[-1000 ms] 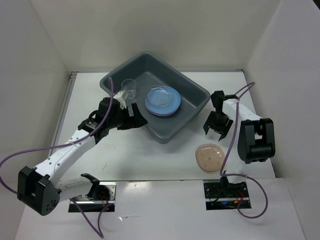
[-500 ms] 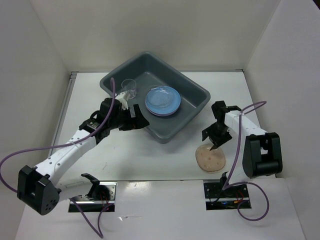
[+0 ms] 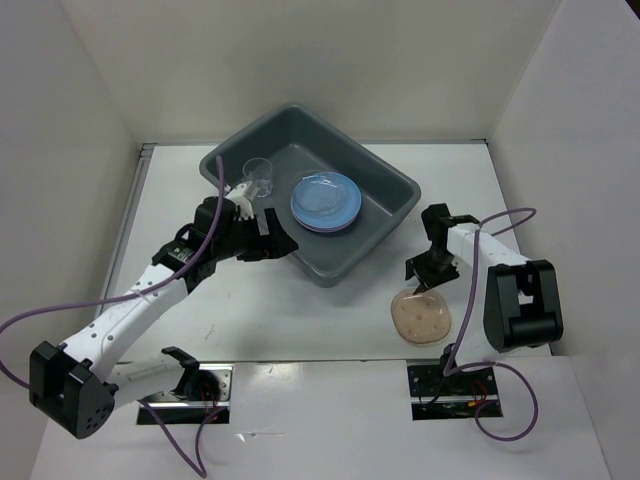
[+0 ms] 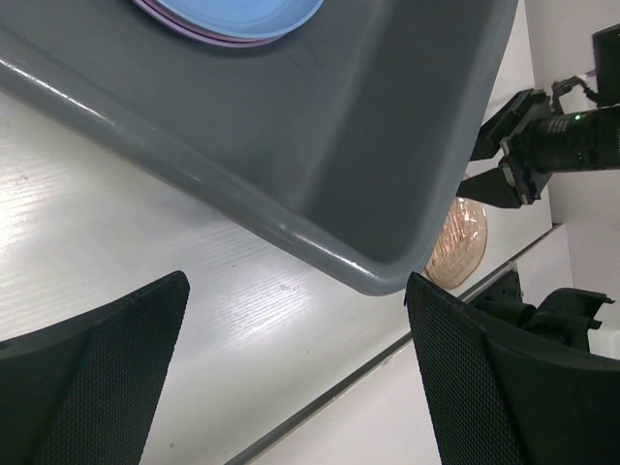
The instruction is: Place the mixed dishes into the plastic bin
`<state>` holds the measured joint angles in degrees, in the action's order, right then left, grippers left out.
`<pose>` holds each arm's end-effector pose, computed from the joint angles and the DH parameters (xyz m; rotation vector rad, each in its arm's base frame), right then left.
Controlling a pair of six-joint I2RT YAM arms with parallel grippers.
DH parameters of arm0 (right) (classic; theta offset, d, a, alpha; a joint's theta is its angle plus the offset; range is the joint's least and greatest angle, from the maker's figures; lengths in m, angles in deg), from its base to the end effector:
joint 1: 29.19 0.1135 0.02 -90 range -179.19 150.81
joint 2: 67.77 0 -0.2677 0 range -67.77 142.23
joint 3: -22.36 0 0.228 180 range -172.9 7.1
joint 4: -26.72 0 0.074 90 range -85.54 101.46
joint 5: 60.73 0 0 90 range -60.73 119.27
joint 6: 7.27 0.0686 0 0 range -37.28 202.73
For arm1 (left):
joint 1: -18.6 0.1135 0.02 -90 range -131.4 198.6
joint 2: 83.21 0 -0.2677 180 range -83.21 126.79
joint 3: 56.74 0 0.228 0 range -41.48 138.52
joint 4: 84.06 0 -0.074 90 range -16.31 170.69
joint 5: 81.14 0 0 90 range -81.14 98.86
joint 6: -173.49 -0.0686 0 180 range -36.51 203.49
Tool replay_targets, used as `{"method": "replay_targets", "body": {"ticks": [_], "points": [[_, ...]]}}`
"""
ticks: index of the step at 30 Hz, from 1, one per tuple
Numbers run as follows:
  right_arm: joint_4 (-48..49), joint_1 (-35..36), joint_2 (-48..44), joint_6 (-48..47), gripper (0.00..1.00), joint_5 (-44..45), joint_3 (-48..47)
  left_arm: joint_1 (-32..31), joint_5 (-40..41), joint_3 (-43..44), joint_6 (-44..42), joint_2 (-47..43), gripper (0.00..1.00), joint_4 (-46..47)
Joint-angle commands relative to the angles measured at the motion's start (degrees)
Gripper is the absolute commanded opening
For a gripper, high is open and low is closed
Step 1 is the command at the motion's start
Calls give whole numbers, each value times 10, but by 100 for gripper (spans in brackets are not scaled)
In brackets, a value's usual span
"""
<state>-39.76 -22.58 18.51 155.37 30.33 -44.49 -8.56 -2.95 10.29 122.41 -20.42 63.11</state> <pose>0.2264 0.0250 0.1626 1.6760 2.5775 0.0481 0.2151 -0.1261 0.3009 -0.0904 2.1887 -0.8975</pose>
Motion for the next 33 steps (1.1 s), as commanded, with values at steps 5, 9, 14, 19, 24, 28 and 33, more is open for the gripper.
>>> {"method": "replay_targets", "body": {"ticks": [5, 9, 14, 19, 24, 28, 33], "points": [[-13, 3, 13, 21, 48, 42, 16, -2, -2, 3, -19, -16, 100, 8], [-13, 3, 13, 15, 38, 48, 16, -2, -2, -3, -19, -16, 100, 8], [-2, 3, 24, 9, 26, 54, 30, -2, -2, -3, -19, -21, 100, 8], [13, 3, 35, 4, 26, 54, 35, -2, -2, -8, -19, -21, 100, 8], [13, 3, 47, -1, 11, 54, 30, -2, -2, -8, -14, -21, 100, 8], [-1, 3, 47, -7, 0, 60, 30, -2, 4, -8, -14, -27, 100, 13], [-34, 3, -21, -1, 0, 82, -15, -2, 9, -8, -14, -27, 100, 13]]}}
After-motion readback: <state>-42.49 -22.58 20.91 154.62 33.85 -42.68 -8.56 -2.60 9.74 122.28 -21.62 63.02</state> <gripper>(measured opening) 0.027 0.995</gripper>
